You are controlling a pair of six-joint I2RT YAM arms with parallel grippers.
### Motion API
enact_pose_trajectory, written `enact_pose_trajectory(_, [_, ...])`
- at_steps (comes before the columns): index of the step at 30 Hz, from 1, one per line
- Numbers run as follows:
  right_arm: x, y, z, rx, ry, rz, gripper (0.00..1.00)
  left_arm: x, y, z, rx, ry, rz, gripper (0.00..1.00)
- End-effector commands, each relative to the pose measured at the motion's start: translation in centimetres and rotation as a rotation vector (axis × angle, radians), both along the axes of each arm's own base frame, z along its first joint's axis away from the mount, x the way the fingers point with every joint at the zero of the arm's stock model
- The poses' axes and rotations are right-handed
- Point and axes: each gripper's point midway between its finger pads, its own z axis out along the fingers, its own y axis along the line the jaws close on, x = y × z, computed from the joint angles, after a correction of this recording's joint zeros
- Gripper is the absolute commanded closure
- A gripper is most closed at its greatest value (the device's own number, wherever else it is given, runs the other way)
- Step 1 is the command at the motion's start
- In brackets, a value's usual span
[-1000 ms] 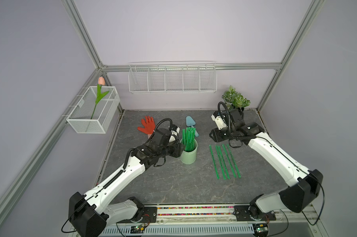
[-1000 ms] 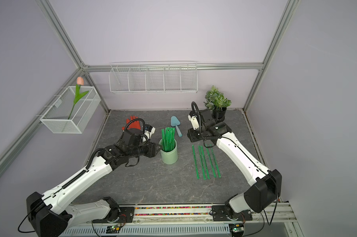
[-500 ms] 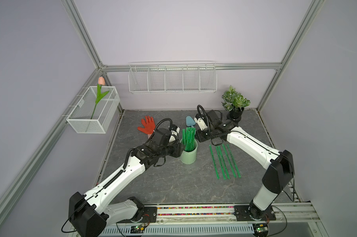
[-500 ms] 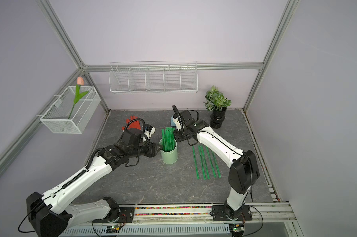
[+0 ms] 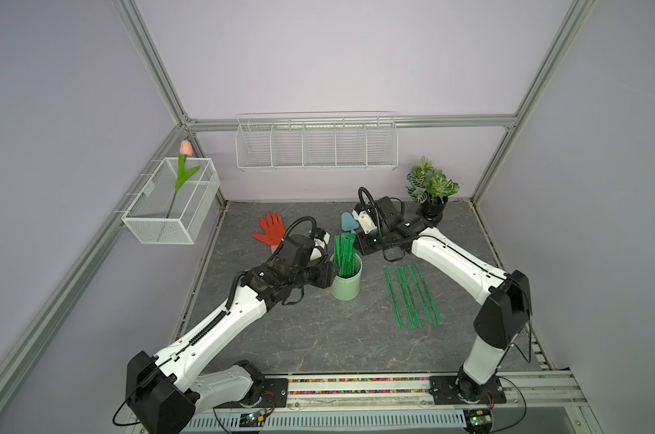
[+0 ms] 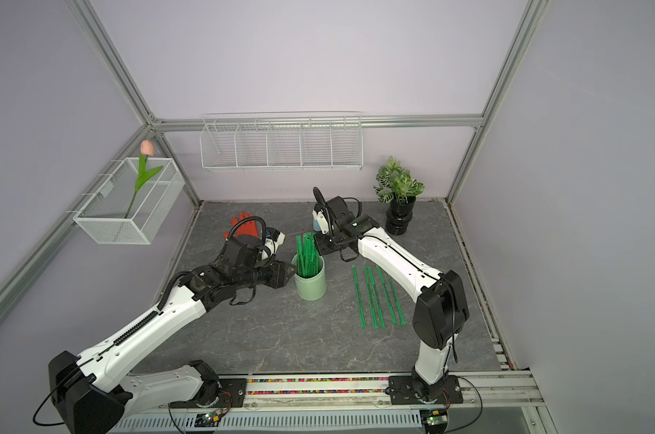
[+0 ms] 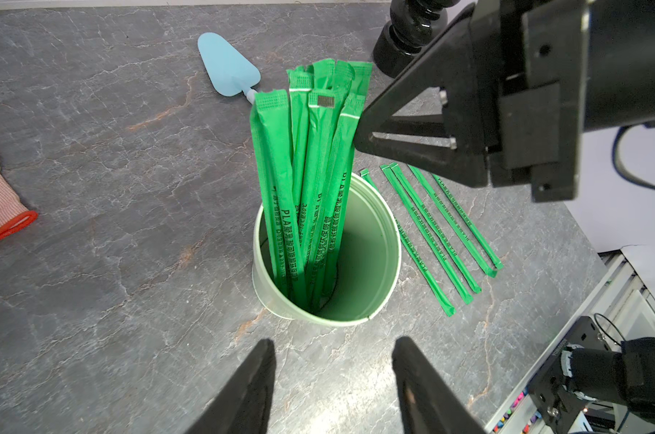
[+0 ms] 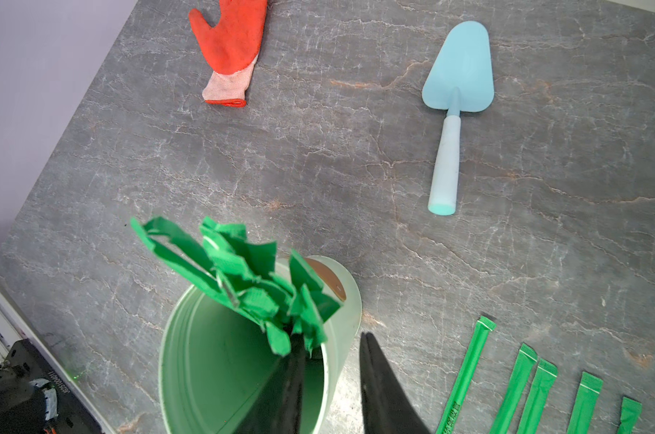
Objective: Take the straws out of the storage container
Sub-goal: Pick up the straw from the container.
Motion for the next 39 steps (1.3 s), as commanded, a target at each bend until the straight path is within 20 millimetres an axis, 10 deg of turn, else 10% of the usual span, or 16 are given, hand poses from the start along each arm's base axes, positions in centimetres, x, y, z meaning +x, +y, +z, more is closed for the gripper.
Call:
enact_pose_trajectory(1, [-0.3, 0.8, -0.6, 0.003, 0.037, 0.019, 0.71, 0.2, -0.1, 1.0, -0.017, -0.022, 0.005, 0.46])
enact_pose_trajectory(39, [-2.3, 0.7, -0.6, -0.060, 0.051, 0.041, 0.92, 0.1, -0.2, 1.1, -0.021, -0.023, 0.002, 0.46])
